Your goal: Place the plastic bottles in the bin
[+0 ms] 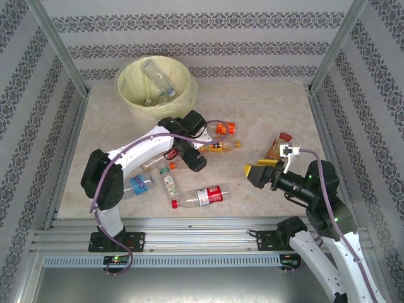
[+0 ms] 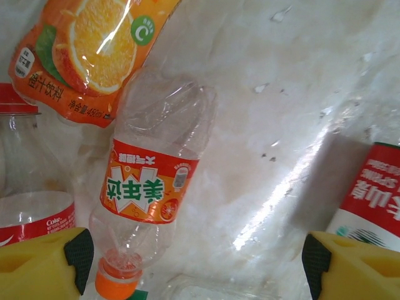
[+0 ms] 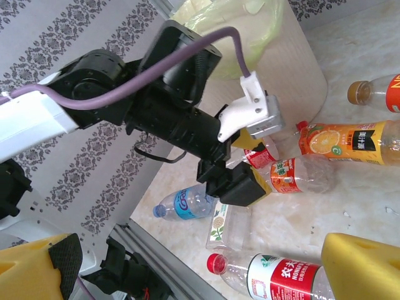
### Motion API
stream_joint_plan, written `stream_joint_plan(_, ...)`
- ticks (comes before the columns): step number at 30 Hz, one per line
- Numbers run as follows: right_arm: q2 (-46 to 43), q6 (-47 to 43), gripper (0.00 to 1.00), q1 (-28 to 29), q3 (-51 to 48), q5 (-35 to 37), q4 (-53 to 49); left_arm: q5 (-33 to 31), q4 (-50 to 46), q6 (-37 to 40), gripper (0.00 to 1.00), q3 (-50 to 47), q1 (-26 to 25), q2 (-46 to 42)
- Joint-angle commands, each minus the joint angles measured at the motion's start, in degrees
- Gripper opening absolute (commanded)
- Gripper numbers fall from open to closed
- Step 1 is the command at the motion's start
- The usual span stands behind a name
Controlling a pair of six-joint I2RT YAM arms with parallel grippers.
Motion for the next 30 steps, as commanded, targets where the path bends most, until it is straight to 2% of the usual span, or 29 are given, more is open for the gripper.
stream_joint_plan(1,-0.50,-0.65,0.98,-0.38,0.07,-0.21,-0.04,-2.56,-2.51,2.53,0.88,1.99,-0.85,1.90)
stream_joint_plan(16,-0.65,-0.31,0.98,-0.31,-0.28,0.17,-0.09,-7.81,-2.24,3.92,0.89,3.86,-1.29,9.81)
stream_joint_plan(30,-0.63,-0.01,0.98,-0.33,-0.79,0.28,0.55,-6.69,-1.79,4.10,0.87,3.60,-1.30,12.72)
